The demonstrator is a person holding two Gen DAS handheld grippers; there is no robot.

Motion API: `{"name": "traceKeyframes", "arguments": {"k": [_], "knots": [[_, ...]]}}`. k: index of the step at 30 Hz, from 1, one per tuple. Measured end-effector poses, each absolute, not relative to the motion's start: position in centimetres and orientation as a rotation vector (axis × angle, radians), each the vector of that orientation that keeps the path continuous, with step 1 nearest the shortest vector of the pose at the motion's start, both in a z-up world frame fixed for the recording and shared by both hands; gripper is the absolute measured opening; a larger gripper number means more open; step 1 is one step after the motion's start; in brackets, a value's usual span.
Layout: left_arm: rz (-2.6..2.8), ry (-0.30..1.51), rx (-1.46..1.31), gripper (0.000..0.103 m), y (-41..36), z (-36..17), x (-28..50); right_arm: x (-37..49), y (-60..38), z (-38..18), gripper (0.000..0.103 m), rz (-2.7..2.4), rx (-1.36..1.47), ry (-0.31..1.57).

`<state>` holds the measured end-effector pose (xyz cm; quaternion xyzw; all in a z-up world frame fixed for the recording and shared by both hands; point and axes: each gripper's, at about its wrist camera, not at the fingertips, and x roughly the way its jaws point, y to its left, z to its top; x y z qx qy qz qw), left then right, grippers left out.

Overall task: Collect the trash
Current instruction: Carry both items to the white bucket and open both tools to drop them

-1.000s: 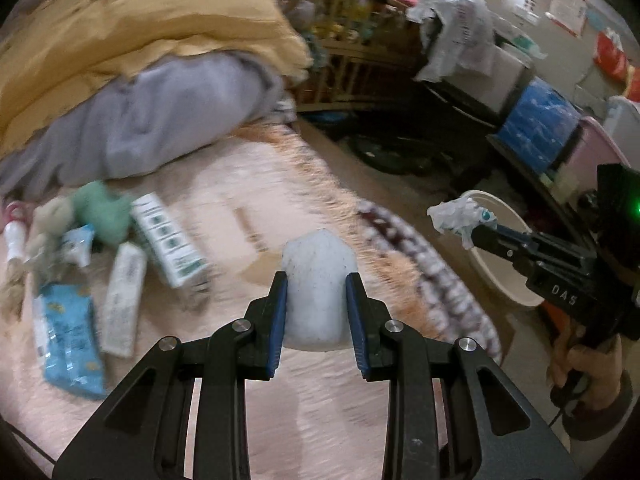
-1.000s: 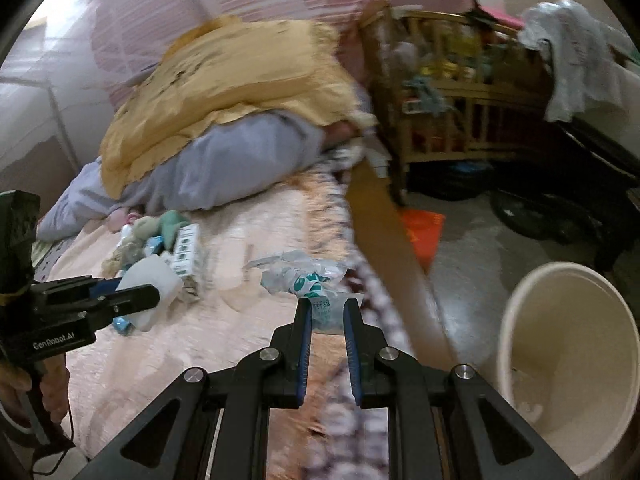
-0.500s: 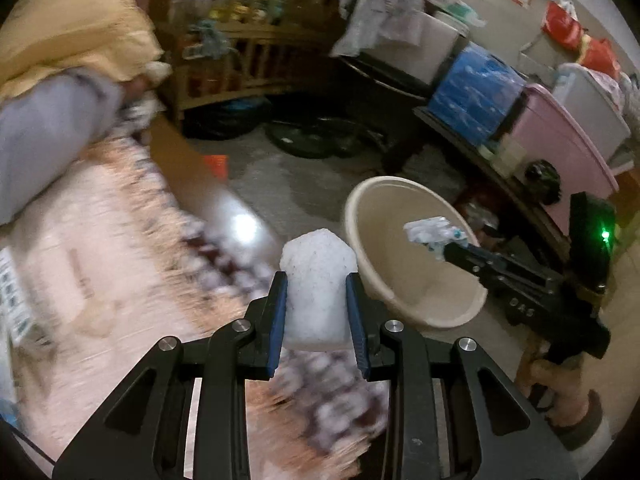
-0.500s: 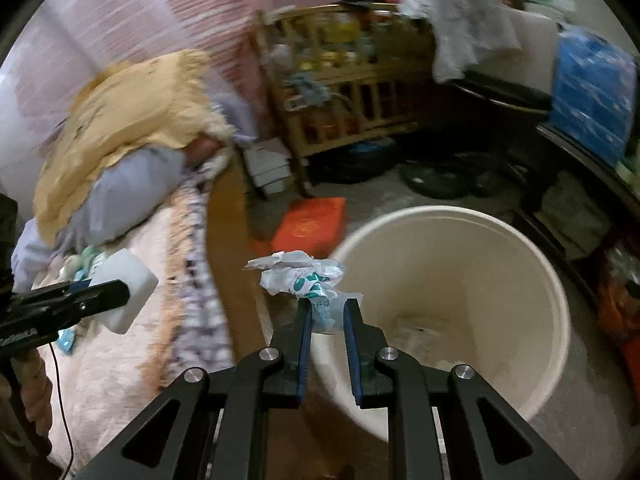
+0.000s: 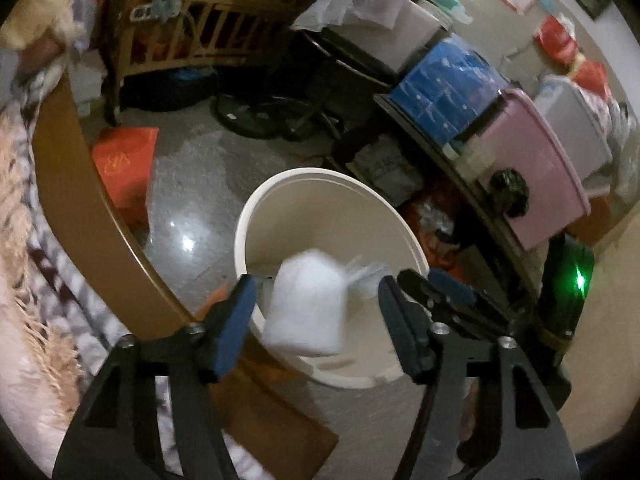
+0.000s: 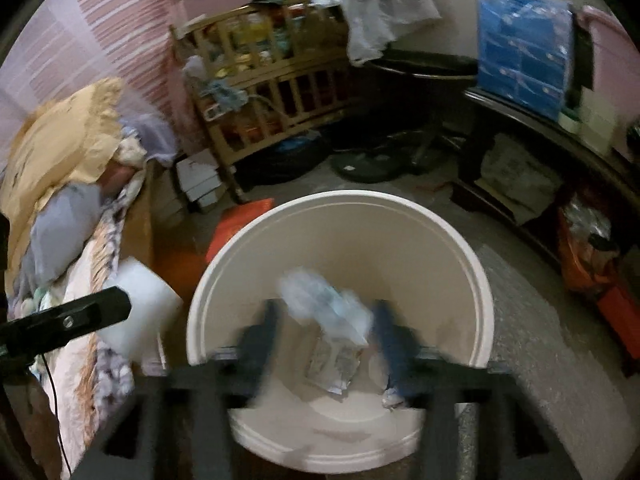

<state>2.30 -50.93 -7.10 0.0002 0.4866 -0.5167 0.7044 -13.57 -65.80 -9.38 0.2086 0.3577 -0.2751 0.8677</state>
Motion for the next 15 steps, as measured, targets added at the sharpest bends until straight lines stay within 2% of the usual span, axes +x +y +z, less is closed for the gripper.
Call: {"name": "traceKeyframes", "arguments": {"k": [7,15], "knots": [[-1.067,1.058,0.045,0.063,-47.6,-6.7,3.4,-12.5,-65.2,-10.3,0.067,-0.531,0.424,0.782],[-0.921,1.029,0.042,0.063,-38.9,-6.7,5.8,-7.4,-63.3,-15.3,0.069,-0.431,0.373,1.029]]}}
